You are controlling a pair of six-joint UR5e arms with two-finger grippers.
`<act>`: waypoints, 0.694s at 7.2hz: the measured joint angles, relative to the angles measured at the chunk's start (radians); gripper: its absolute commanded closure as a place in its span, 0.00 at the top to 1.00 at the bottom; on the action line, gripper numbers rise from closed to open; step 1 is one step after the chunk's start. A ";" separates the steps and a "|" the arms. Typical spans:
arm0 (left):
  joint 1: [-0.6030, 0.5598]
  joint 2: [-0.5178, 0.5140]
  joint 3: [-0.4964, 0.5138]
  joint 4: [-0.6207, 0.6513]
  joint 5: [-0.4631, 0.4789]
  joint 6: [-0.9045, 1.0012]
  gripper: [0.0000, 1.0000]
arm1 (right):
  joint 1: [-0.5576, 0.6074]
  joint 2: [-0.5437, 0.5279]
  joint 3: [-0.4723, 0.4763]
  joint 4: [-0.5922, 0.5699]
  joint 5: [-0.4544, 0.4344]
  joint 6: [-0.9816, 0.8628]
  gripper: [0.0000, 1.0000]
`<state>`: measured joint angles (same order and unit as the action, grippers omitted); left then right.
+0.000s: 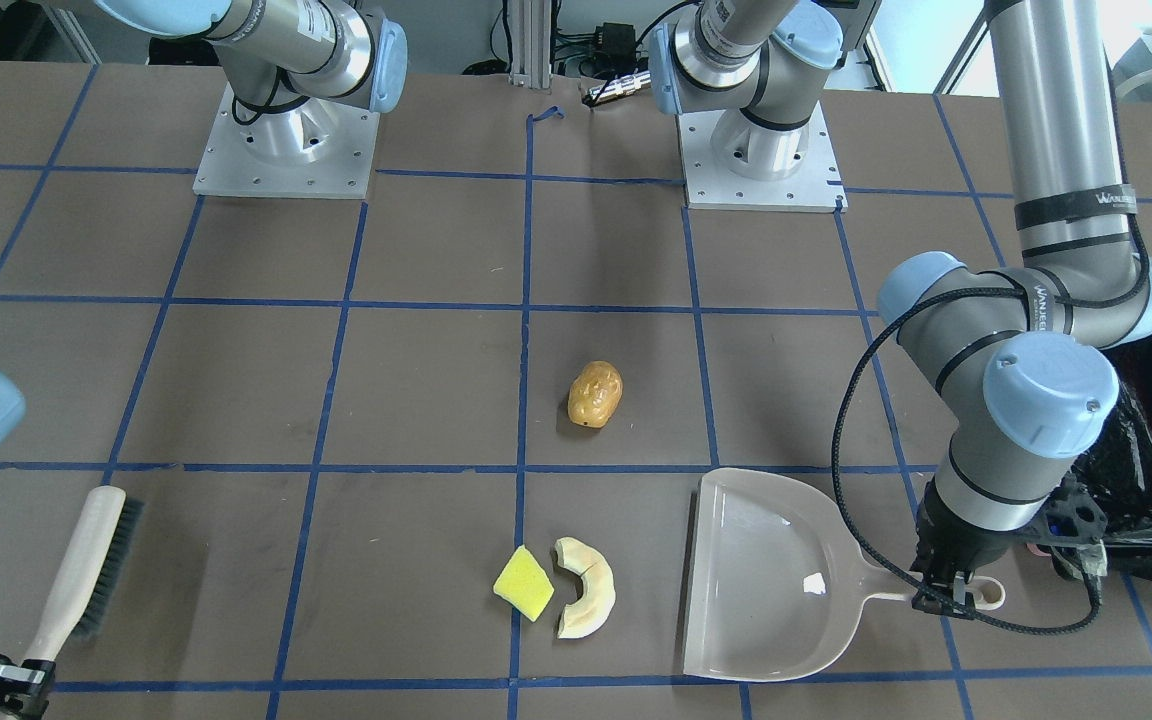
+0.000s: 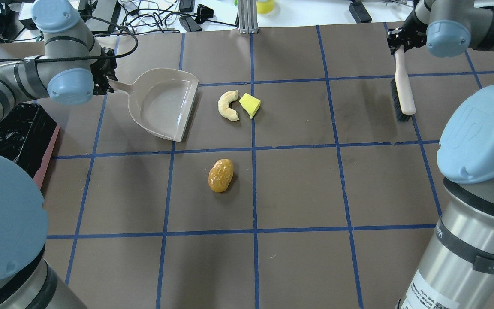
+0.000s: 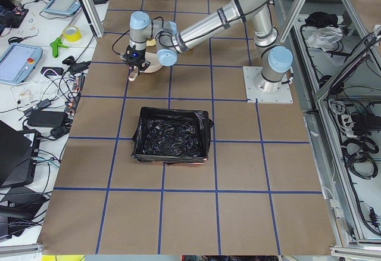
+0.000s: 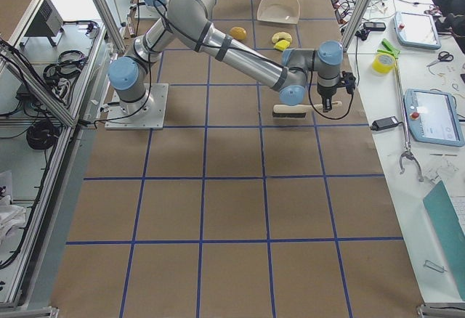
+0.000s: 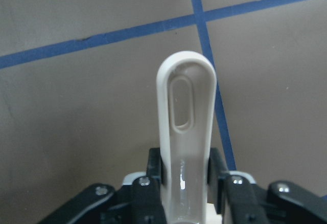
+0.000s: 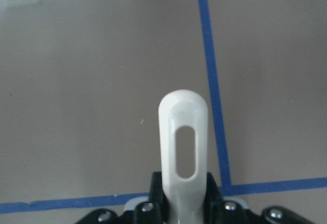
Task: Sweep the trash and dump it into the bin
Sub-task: 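Lift the brush with the right gripper and sweep the peel and sponge into the dustpan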
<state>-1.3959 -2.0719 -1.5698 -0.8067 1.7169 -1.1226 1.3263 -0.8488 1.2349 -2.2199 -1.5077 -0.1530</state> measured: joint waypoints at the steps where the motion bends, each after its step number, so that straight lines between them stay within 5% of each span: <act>1: -0.021 0.009 0.000 -0.001 0.056 -0.005 0.00 | 0.042 -0.005 0.001 -0.005 -0.003 0.055 0.10; 5: -0.158 0.004 -0.002 -0.030 0.161 -0.242 0.00 | 0.173 -0.011 0.001 -0.058 -0.009 0.203 0.10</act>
<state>-1.5541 -2.0677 -1.5716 -0.8364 1.8781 -1.3643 1.4994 -0.8593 1.2359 -2.2781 -1.5168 0.0505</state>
